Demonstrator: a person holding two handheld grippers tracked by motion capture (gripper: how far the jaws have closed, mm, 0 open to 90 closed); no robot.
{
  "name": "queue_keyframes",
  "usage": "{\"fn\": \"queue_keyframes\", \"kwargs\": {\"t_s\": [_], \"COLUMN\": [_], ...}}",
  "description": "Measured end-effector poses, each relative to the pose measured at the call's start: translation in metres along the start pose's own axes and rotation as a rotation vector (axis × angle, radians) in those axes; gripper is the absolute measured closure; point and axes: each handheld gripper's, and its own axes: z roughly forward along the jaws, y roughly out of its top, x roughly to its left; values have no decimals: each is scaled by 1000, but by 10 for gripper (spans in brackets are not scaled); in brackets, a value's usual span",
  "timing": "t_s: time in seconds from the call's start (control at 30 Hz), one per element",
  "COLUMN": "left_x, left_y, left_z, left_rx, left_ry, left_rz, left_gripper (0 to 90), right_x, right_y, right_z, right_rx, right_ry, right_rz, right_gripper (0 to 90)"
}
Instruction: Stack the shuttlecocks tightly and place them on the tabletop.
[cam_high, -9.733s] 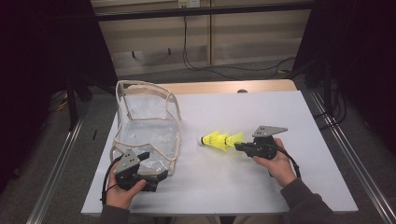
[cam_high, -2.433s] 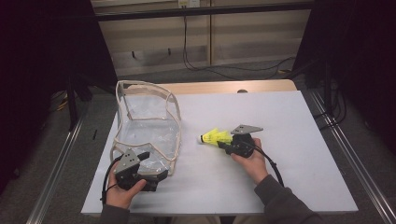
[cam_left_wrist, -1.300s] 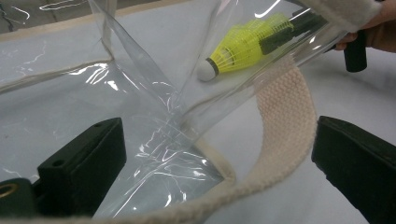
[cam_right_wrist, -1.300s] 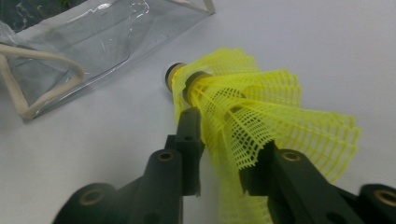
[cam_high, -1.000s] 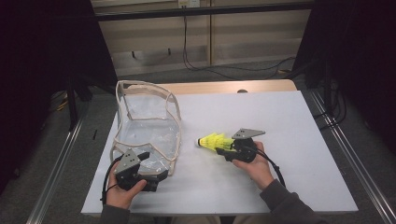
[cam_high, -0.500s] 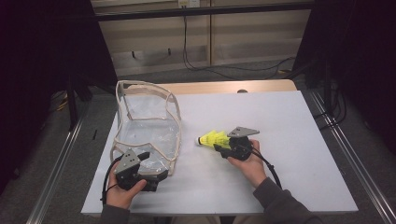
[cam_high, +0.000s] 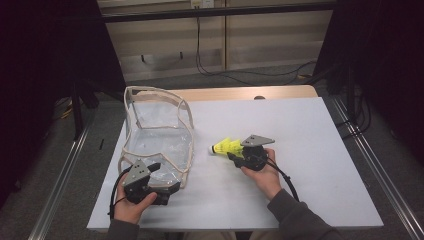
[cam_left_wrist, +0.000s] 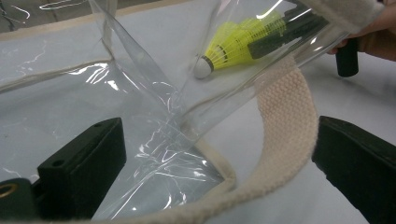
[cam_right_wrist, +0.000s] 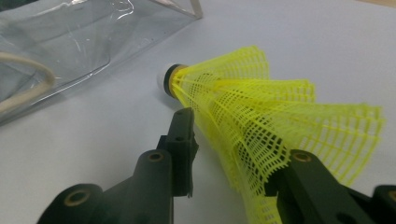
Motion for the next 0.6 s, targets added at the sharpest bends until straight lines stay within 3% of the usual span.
{"fn": "queue_keyframes", "kwargs": {"t_s": [0.2,0.6], "left_x": [0,0], "left_y": [0,0], "left_z": [0,0], "left_rx": [-1,0], "left_ry": [-1,1], "left_rz": [-1,0], "left_gripper": [30,30], "right_x": [-3,-8], "right_y": [1,2], "right_z": [2,0], "right_rx": [2,5], "right_ry": [-27,11], "right_rz": [-20,-30], "right_gripper": [829,867]}}
